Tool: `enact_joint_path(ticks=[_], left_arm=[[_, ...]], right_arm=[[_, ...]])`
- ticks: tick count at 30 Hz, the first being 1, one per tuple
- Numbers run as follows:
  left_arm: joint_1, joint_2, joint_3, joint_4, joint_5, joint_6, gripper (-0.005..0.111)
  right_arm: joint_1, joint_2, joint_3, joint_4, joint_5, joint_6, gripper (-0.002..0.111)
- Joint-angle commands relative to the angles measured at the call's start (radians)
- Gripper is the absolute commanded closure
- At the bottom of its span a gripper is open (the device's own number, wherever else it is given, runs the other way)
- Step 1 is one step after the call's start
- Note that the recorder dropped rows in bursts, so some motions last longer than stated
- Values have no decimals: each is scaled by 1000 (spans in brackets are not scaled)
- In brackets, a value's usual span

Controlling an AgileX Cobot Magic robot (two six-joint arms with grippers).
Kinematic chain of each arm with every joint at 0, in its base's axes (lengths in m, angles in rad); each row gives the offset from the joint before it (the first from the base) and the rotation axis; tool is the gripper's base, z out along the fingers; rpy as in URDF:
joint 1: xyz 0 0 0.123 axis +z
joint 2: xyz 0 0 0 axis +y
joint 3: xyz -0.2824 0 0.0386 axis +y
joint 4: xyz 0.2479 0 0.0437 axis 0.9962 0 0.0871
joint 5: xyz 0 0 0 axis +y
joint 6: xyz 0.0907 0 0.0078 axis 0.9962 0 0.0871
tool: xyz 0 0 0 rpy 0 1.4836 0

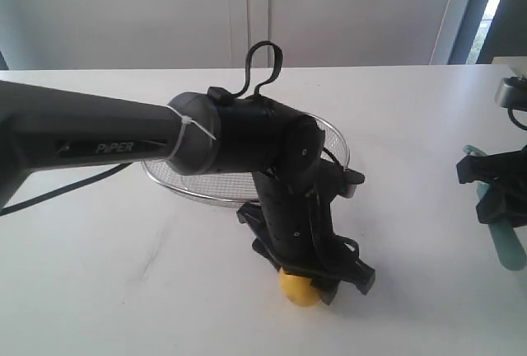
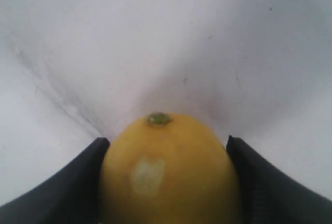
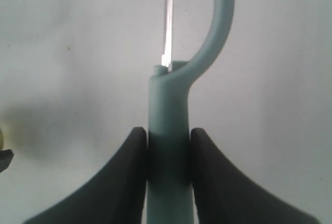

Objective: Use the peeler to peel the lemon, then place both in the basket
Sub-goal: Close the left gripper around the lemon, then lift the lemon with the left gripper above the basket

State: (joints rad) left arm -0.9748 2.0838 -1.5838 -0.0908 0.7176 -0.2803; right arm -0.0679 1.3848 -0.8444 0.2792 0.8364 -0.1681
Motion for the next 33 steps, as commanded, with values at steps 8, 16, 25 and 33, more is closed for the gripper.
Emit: enact_joint_path(ticks=[8, 16, 25, 33], left_arm=[[0, -156, -14, 29, 39, 53, 107], [61, -218, -14, 6, 39, 109, 107], [212, -246, -14, -245, 7, 414, 107], [380, -246, -14, -567, 34, 731, 107]], right_arm=[[-2, -8, -4, -3, -1, -10, 108], [-2, -8, -4, -3, -1, -12, 108], [-2, -8, -4, -3, 3, -15, 108], [-2, -8, -4, -3, 5, -15, 108]])
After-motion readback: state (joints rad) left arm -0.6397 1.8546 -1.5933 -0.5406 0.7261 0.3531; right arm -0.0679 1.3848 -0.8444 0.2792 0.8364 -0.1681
